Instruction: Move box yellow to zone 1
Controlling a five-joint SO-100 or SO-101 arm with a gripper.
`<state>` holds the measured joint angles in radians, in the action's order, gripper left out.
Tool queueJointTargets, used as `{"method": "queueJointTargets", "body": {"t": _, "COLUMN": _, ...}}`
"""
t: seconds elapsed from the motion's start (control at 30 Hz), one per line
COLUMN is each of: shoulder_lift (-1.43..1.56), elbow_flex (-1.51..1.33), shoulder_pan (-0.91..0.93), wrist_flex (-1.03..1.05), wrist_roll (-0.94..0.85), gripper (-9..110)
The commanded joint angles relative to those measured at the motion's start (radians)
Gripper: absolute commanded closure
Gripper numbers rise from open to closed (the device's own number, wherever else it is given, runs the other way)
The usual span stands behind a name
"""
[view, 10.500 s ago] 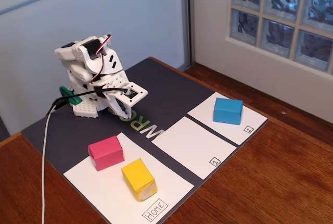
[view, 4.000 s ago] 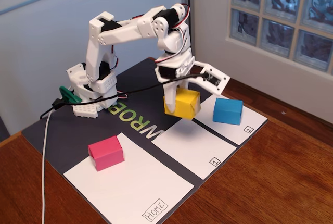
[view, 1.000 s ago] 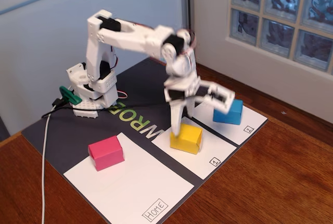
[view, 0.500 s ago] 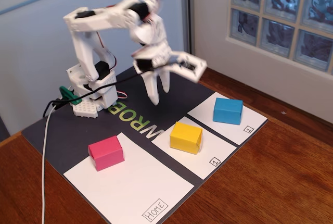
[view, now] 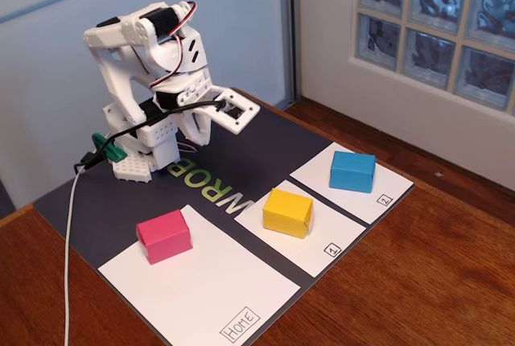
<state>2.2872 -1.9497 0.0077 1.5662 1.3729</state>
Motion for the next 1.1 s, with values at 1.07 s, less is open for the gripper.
{"method": "queueJointTargets", "body": {"t": 1.07, "shoulder_lift": 0.747, "elbow_flex": -0.704, "shoulder_pan": 0.048, "wrist_flex": -0.250, "wrist_roll": 0.003, "gripper": 102}}
